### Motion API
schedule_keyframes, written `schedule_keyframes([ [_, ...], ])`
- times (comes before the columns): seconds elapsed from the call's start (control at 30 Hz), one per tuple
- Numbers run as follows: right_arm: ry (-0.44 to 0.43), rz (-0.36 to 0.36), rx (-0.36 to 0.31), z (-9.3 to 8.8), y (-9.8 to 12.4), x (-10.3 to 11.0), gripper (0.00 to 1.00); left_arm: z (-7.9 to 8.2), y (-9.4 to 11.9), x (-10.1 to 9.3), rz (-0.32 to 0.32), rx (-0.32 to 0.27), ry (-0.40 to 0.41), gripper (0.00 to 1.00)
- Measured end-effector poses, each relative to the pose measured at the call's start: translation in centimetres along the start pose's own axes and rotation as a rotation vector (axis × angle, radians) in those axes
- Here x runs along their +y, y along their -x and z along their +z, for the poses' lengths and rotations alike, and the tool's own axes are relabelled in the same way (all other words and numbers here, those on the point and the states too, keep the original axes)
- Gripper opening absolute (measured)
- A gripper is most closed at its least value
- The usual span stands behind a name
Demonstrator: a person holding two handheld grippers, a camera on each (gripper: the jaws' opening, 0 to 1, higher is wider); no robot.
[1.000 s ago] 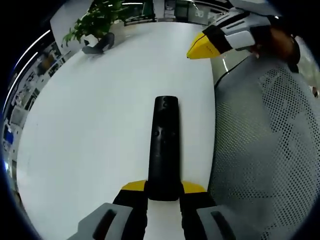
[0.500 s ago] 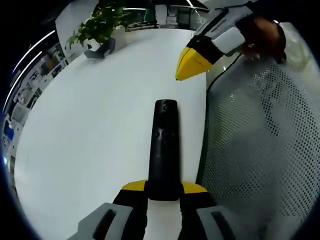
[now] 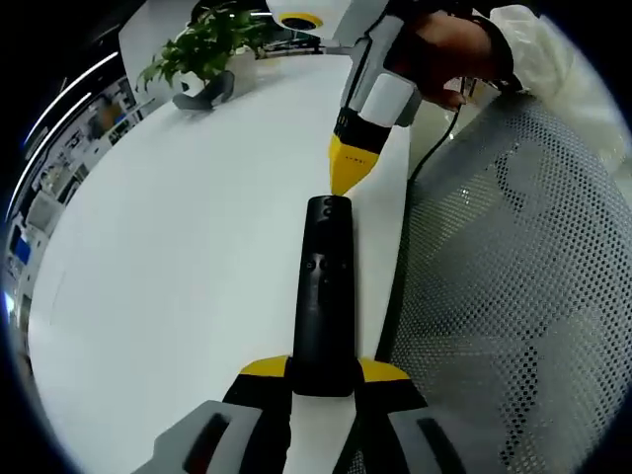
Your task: Press the specified remote control buttons in sequence, fully releasing each button before pressing the next.
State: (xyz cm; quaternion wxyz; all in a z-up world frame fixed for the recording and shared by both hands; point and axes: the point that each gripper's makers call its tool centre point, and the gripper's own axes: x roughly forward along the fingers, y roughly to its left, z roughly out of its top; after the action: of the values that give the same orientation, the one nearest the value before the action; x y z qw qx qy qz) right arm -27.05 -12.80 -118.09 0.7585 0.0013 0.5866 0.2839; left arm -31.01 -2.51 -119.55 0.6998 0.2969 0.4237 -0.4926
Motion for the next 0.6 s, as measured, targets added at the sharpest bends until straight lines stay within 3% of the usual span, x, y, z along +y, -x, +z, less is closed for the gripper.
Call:
schedule_keyframes([
  [0.13,-0.052,0.055,-0.006,0.1,-0.7,0.65,0.0,-0.07,0.05,-0.06,0.002,-0.021,0.013,0.24],
  [0.47,-0.148,0.049,-0.098,-0.07,-0.32,0.46,0.0,-0.08,0.06,-0.64,-0.004,-0.102,0.039,0.24],
  [0.6,-0.175,0.077,-0.101,0.06,-0.34,0.35,0.0,0.03,0.12,-0.58,0.018,-0.179,0.074,0.24],
])
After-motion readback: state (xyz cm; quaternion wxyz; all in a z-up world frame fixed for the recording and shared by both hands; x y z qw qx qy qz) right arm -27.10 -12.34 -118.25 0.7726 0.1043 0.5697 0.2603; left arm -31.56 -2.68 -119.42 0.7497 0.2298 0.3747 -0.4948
